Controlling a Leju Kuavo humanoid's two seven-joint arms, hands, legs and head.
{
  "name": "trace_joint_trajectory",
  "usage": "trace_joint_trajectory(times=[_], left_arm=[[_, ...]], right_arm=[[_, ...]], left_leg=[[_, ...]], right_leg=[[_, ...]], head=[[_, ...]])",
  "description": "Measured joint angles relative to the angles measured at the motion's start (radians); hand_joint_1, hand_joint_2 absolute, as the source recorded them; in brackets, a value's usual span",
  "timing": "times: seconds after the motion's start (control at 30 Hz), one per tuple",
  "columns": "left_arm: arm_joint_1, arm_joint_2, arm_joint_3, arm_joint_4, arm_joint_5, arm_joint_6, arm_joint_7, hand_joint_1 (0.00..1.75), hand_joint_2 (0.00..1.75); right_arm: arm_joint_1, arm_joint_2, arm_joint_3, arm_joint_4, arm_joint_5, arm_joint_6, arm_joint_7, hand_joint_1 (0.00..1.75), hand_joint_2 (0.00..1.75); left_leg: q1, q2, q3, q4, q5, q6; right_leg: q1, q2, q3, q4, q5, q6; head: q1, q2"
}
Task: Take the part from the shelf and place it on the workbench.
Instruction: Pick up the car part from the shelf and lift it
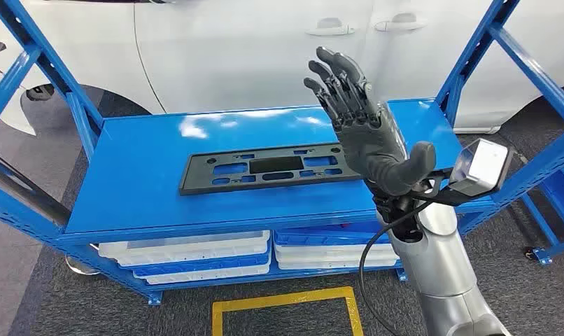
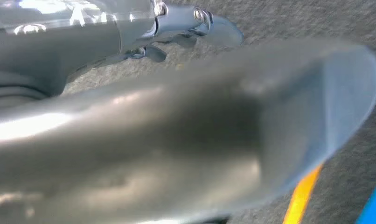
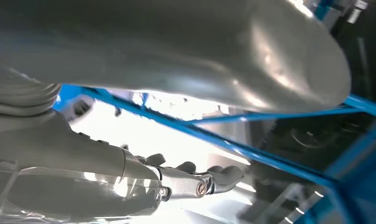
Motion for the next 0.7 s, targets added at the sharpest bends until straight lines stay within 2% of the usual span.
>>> trace_joint_trajectory(times=[0.07, 0.13, 0.17, 0.2, 0.23, 0.3, 0.33, 0.37, 0.4, 0.47, 0.53, 0.6, 0.63, 0.67, 0.7], left_arm=[[-0.001, 0.000, 0.001, 0.000, 0.001, 0.003, -0.001, 0.00, 0.00], [-0.001, 0.000, 0.002, 0.000, 0.002, 0.009, -0.001, 0.00, 0.00], [0.000, 0.000, 0.002, 0.000, 0.001, 0.012, -0.001, 0.00, 0.00], [0.002, 0.000, 0.002, 0.000, 0.000, 0.014, -0.002, 0.00, 0.00], [0.004, -0.001, 0.002, 0.000, -0.002, 0.016, -0.002, 0.00, 0.00], [0.008, -0.003, 0.002, 0.000, -0.004, 0.018, -0.004, 0.00, 0.00], [0.009, -0.004, 0.002, 0.000, -0.004, 0.018, -0.004, 0.00, 0.00], [0.009, -0.005, 0.002, 0.000, -0.004, 0.018, -0.004, 0.00, 0.00], [0.009, -0.005, 0.002, 0.000, -0.004, 0.019, -0.005, 0.00, 0.00], [0.009, -0.005, 0.002, 0.000, -0.005, 0.019, -0.006, 0.00, 0.00], [0.008, -0.005, 0.002, 0.000, -0.005, 0.018, -0.007, 0.00, 0.00], [0.006, -0.005, 0.002, 0.000, -0.006, 0.017, -0.008, 0.00, 0.00], [0.005, -0.005, 0.001, 0.000, -0.006, 0.017, -0.008, 0.00, 0.00], [0.006, -0.005, 0.001, 0.000, -0.006, 0.017, -0.007, 0.00, 0.00], [0.007, -0.005, 0.001, 0.000, -0.006, 0.017, -0.007, 0.00, 0.00]], right_arm=[[0.004, -0.001, 0.000, 0.009, -0.029, 0.013, 0.016, 0.00, 0.00], [0.022, -0.002, 0.000, 0.025, -0.075, 0.031, 0.040, 0.00, 0.00], [0.036, -0.003, 0.000, 0.032, -0.087, 0.038, 0.046, 0.00, 0.00], [0.052, -0.006, 0.000, 0.036, -0.092, 0.047, 0.048, 0.00, 0.00], [0.068, -0.010, 0.000, 0.038, -0.093, 0.060, 0.048, 0.00, 0.44], [0.096, -0.021, 0.000, 0.040, -0.085, 0.085, 0.044, 0.00, 1.31], [0.107, -0.026, 0.000, 0.040, -0.074, 0.092, 0.040, 0.00, 1.75], [0.117, -0.030, 0.000, 0.040, -0.055, 0.092, 0.036, 0.00, 1.31], [0.126, -0.034, 0.001, 0.040, -0.026, 0.086, 0.033, 0.00, 0.87], [0.140, -0.039, 0.001, 0.042, 0.037, 0.068, 0.033, 0.00, 0.00], [0.150, -0.043, 0.005, 0.046, 0.079, 0.056, 0.036, 0.00, 0.00], [0.158, -0.044, 0.011, 0.052, 0.099, 0.045, 0.038, 0.00, 0.00], [0.163, -0.045, 0.015, 0.056, 0.106, 0.040, 0.038, 0.00, 0.44], [0.168, -0.047, 0.018, 0.060, 0.110, 0.037, 0.038, 0.00, 0.87], [0.172, -0.049, 0.021, 0.063, 0.112, 0.036, 0.038, 0.00, 1.31]], left_leg=[[0.000, 0.000, 0.007, 0.000, -0.005, 0.003], [0.000, -0.002, 0.022, -0.001, -0.018, 0.006], [0.000, -0.003, 0.030, -0.001, -0.027, 0.005], [0.000, -0.005, 0.041, 0.000, -0.036, 0.005], [0.000, -0.007, 0.052, 0.001, -0.046, 0.003], [0.000, -0.009, 0.075, 0.003, -0.066, -0.002], [-0.002, -0.010, 0.083, 0.004, -0.075, -0.006], [-0.003, -0.010, 0.087, 0.004, -0.084, -0.012], [-0.004, -0.009, 0.089, 0.008, -0.089, -0.019], [-0.004, -0.007, 0.093, 0.015, -0.098, -0.032], [-0.002, -0.005, 0.083, 0.054, -0.125, -0.041], [0.002, -0.004, 0.028, 0.164, -0.184, -0.049], [0.003, -0.004, -0.011, 0.231, -0.213, -0.053], [0.004, -0.004, -0.043, 0.281, -0.228, -0.055], [0.004, -0.004, -0.062, 0.300, -0.225, -0.056]], right_leg=[[-0.001, 0.000, -0.047, 0.068, -0.019, 0.003], [-0.004, -0.001, -0.135, 0.178, -0.075, 0.009], [-0.005, -0.002, -0.166, 0.203, -0.097, 0.012], [-0.007, -0.002, -0.183, 0.197, -0.099, 0.013], [-0.008, -0.003, -0.184, 0.160, -0.073, 0.014], [-0.008, -0.006, -0.156, 0.027, 0.036, 0.009], [-0.006, -0.009, -0.144, -0.028, 0.075, 0.004], [-0.004, -0.010, -0.136, -0.062, 0.102, -0.002], [-0.002, -0.010, -0.134, -0.075, 0.110, -0.010], [-0.001, -0.008, -0.128, -0.076, 0.109, -0.023], [-0.004, -0.007, -0.117, -0.079, 0.106, -0.035], [-0.004, -0.007, -0.112, -0.080, 0.103, -0.042], [-0.003, -0.007, -0.112, -0.080, 0.101, -0.044], [-0.002, -0.007, -0.111, -0.080, 0.099, -0.045], [-0.001, -0.006, -0.110, -0.080, 0.097, -0.045]], head=[[0.001, 0.000], [0.002, 0.000], [0.002, 0.000], [0.002, 0.000], [0.003, 0.000], [0.003, 0.000], [0.003, 0.000], [0.003, 0.000], [0.002, 0.000], [0.001, 0.000], [0.000, 0.000], [-0.002, 0.000], [-0.003, 0.000], [-0.003, 0.000], [-0.003, 0.000]])
